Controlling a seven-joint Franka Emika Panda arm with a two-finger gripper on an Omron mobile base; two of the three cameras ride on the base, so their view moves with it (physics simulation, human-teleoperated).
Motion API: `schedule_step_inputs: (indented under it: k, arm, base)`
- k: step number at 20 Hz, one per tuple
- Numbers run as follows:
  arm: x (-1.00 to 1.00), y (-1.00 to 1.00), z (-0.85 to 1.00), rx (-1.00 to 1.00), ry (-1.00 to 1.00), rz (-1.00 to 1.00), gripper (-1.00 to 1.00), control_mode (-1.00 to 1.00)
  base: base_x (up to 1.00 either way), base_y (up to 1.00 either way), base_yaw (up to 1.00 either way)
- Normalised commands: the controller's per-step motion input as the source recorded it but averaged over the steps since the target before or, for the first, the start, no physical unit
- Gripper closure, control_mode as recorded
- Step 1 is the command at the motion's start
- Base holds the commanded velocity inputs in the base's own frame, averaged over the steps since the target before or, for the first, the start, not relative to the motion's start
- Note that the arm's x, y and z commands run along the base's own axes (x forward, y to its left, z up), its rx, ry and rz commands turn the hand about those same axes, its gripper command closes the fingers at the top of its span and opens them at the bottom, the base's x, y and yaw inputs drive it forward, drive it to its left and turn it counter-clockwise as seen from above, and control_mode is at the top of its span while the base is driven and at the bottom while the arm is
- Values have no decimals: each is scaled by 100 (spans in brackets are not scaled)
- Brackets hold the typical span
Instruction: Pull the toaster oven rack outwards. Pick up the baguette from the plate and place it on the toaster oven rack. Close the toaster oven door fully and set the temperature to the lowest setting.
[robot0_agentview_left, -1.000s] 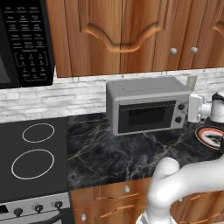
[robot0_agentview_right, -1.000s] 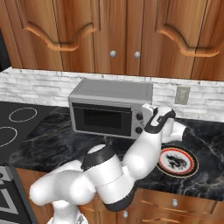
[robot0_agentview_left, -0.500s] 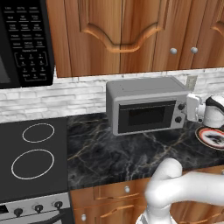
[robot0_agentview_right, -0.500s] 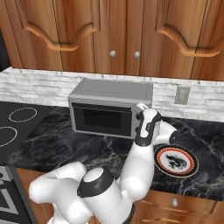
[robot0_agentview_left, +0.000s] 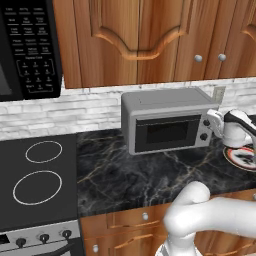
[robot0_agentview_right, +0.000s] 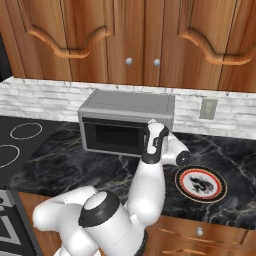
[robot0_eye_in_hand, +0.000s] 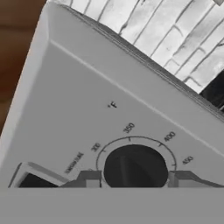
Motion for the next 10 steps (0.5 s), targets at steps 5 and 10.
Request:
schedule_step_inputs:
  k: [5,10]
  arm:
    - [13,10,42,-21,-8,-21,100,-100]
    - [13,7,37,-19,-6,-21,100,-100]
  base:
    - [0,0,0]
    - [0,0,0]
